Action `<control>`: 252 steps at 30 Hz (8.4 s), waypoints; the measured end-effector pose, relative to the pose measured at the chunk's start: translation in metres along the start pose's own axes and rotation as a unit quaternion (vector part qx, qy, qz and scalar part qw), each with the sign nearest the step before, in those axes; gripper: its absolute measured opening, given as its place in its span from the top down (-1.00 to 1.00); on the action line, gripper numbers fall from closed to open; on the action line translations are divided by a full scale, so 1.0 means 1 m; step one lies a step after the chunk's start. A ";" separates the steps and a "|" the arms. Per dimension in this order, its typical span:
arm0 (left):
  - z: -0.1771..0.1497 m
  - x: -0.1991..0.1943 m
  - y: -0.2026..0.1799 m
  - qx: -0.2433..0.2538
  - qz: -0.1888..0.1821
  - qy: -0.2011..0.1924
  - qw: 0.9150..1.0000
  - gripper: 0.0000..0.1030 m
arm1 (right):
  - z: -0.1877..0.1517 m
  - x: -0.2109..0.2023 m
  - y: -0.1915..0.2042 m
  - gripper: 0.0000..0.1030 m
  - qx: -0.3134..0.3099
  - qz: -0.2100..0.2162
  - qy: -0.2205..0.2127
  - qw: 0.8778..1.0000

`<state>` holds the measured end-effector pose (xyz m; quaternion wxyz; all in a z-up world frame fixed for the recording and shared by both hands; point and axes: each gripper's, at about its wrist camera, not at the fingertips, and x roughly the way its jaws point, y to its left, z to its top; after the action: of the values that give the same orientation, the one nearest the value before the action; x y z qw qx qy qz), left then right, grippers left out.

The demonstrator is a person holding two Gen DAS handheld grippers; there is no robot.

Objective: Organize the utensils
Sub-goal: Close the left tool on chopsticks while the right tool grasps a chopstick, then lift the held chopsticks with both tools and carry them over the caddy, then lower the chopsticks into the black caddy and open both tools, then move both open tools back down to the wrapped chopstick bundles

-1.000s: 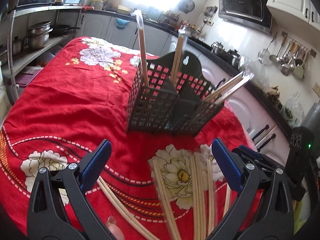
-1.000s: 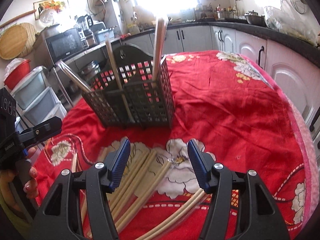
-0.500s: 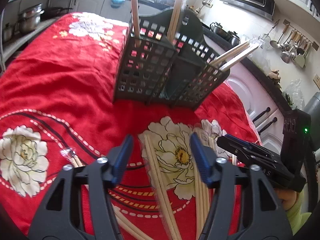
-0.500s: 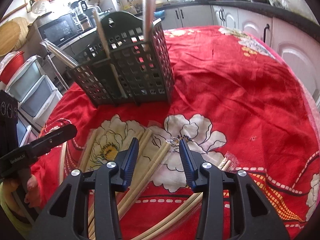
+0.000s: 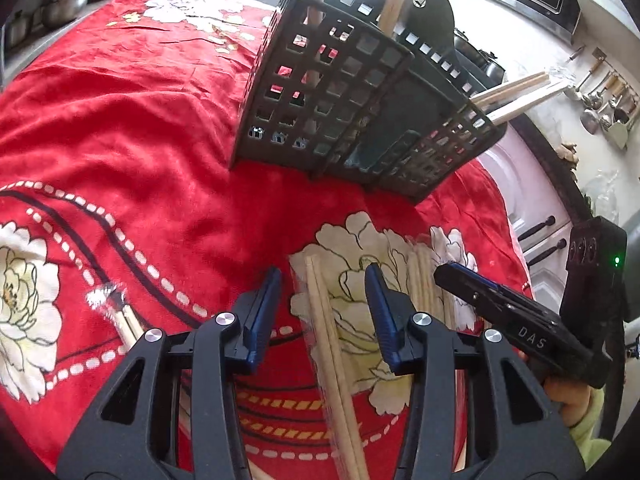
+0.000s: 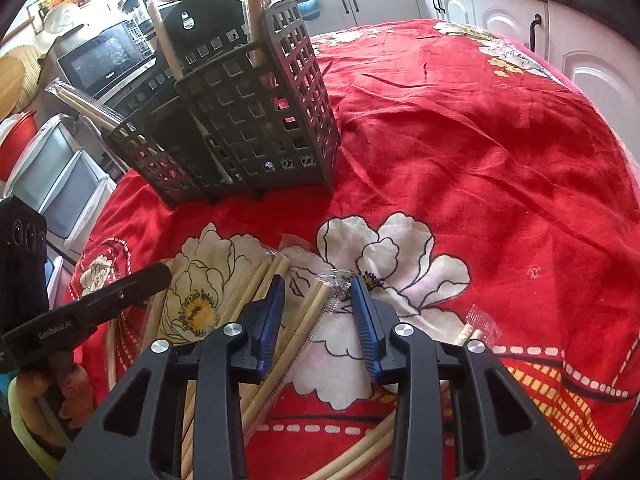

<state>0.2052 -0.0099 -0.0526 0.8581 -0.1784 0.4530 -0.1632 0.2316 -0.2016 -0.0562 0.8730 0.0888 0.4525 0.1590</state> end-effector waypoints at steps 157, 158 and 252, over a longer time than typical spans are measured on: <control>0.128 -0.081 -0.093 0.114 0.004 -0.281 0.953 0.93 | 0.139 -0.097 0.047 0.87 -0.109 -0.051 -0.427 0.896; 0.127 -0.080 -0.092 0.113 0.005 -0.279 0.954 0.93 | 0.137 -0.096 0.046 0.87 -0.108 -0.052 -0.426 0.897; 0.048 -0.103 -0.048 0.054 0.026 -0.236 0.970 -0.79 | 0.021 -0.102 0.013 -0.24 -0.029 -0.046 -0.262 0.964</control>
<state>0.1843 0.0010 0.0687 0.9530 -0.1537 0.2326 -0.1185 0.1907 -0.2264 0.0376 0.9696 0.0809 0.2071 0.1026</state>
